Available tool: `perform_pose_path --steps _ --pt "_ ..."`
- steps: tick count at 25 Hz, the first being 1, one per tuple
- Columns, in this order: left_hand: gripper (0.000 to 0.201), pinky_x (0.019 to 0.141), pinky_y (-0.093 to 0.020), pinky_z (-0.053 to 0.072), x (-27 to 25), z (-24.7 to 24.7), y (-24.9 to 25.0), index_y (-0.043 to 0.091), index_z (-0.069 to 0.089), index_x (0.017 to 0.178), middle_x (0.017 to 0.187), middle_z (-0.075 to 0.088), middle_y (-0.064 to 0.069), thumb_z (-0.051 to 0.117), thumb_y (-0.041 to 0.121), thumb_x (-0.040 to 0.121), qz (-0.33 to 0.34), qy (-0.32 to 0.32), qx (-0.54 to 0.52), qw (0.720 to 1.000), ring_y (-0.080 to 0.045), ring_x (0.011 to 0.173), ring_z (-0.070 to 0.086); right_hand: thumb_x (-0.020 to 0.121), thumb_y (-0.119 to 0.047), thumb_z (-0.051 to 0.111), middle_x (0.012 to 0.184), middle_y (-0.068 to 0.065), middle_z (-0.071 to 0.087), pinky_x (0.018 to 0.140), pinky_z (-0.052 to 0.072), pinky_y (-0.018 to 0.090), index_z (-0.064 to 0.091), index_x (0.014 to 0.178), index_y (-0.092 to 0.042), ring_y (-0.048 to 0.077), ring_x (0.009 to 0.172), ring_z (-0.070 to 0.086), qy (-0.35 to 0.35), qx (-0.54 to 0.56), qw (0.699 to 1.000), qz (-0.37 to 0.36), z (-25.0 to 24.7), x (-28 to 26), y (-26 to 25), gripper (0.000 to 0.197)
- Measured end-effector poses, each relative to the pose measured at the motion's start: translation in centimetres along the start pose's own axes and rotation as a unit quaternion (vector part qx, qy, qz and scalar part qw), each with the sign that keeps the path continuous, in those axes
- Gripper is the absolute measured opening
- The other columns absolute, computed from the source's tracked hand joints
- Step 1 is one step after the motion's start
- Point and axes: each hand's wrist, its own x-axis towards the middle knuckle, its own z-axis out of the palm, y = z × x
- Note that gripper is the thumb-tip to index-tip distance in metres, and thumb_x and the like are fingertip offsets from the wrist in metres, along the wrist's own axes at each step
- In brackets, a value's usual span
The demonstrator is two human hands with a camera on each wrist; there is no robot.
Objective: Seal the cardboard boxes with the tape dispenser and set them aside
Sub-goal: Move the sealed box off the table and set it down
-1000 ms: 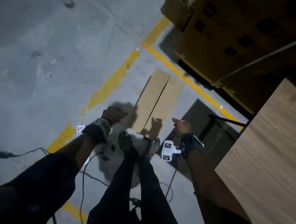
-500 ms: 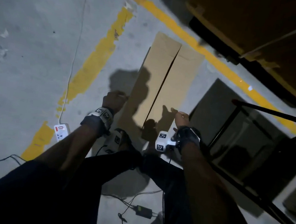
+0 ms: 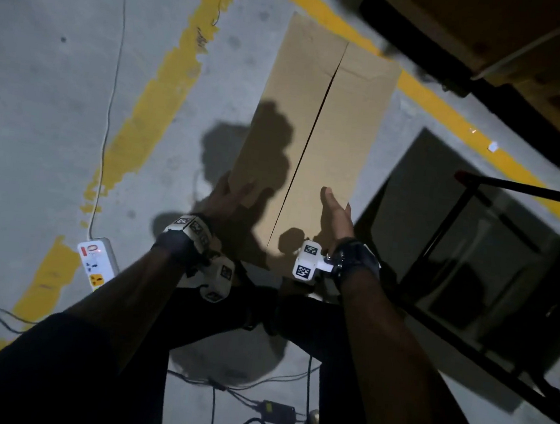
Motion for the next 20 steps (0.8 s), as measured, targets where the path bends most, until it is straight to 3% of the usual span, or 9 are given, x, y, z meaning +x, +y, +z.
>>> perform_pose_path --steps 2,5,7,10,13,14,16,17,20 --pt "0.120 0.115 -0.046 0.041 -4.6 -0.9 2.9 0.034 0.035 0.153 0.147 0.055 0.000 0.064 0.096 0.055 0.024 0.008 -0.009 1.000 -0.026 0.132 0.055 0.069 -0.074 0.076 0.163 0.002 0.032 0.121 0.027 0.053 0.012 0.163 -0.030 0.030 0.147 0.034 -0.003 0.015 1.000 -0.020 -0.7 -3.2 -1.4 0.122" --pt "0.109 0.114 -0.046 0.041 -14.2 -2.7 8.8 0.031 0.039 0.149 0.145 0.055 0.006 0.069 0.086 0.060 0.062 0.030 -0.055 0.996 -0.022 0.131 0.055 0.041 -0.091 0.079 0.159 -0.012 0.040 0.119 0.024 0.062 0.009 0.160 -0.044 0.025 0.147 0.036 -0.025 0.038 0.998 -0.050 -2.4 -8.7 -3.8 0.145" --pt "0.098 0.114 -0.046 0.042 -21.0 -4.1 12.9 0.034 0.040 0.145 0.146 0.052 0.008 0.070 0.080 0.064 0.089 0.036 -0.068 0.993 -0.021 0.131 0.054 0.035 -0.091 0.080 0.153 -0.019 0.046 0.118 0.022 0.064 0.012 0.156 -0.051 0.019 0.145 0.039 -0.036 0.056 0.995 -0.073 -3.6 -13.8 -6.6 0.144" --pt "0.096 0.110 -0.051 0.046 -31.2 -6.4 20.1 0.028 0.041 0.149 0.147 0.054 0.002 0.075 0.071 0.071 0.122 0.034 -0.111 0.986 -0.023 0.132 0.056 0.065 -0.066 0.085 0.131 -0.014 0.064 0.120 0.032 0.048 0.030 0.155 -0.035 0.008 0.124 0.058 -0.080 0.089 0.983 -0.137 -4.6 -31.3 -14.8 0.110" --pt "0.049 0.109 -0.043 0.047 -41.2 -8.4 27.3 0.030 0.050 0.137 0.136 0.063 0.001 0.068 0.047 0.096 0.189 0.026 -0.136 0.972 -0.017 0.127 0.060 0.093 -0.034 0.074 0.114 -0.014 0.063 0.102 0.045 0.018 0.039 0.136 -0.028 -0.002 0.098 0.064 -0.099 0.125 0.960 -0.229 -7.6 -45.0 -21.0 0.055" --pt "0.045 0.110 -0.040 0.046 -44.0 -8.8 28.9 0.036 0.049 0.134 0.137 0.062 0.006 0.067 0.049 0.096 0.207 0.026 -0.142 0.968 -0.012 0.129 0.058 0.090 -0.039 0.076 0.118 -0.013 0.062 0.102 0.047 0.018 0.039 0.136 -0.031 -0.004 0.100 0.066 -0.106 0.126 0.955 -0.248 -8.9 -48.5 -22.2 0.060" --pt "0.061 0.118 -0.041 0.037 -50.0 -9.8 31.9 0.049 0.044 0.134 0.148 0.051 0.012 0.069 0.072 0.083 0.238 0.029 -0.140 0.961 -0.007 0.141 0.044 0.071 -0.061 0.082 0.138 -0.005 0.059 0.113 0.043 0.035 0.040 0.149 -0.027 0.010 0.123 0.061 -0.106 0.083 0.937 -0.323 -11.7 -55.7 -23.6 0.095" --pt "0.067 0.120 -0.042 0.033 -52.1 -10.1 32.7 0.055 0.043 0.133 0.151 0.046 0.014 0.068 0.081 0.076 0.247 0.023 -0.132 0.960 -0.007 0.143 0.040 0.068 -0.063 0.083 0.142 -0.003 0.058 0.115 0.043 0.042 0.041 0.151 -0.029 0.016 0.130 0.058 -0.106 0.076 0.922 -0.365 -13.2 -57.7 -23.6 0.099" --pt "0.057 0.107 -0.040 0.035 -58.5 -8.9 34.8 0.055 0.048 0.128 0.143 0.048 0.007 0.057 0.082 0.079 0.292 -0.059 -0.102 0.949 -0.005 0.137 0.045 0.081 -0.035 0.086 0.135 -0.004 0.066 0.111 0.045 0.040 0.055 0.139 -0.037 0.017 0.128 0.061 -0.099 0.166 0.897 -0.397 -19.6 -63.1 -21.7 0.066"
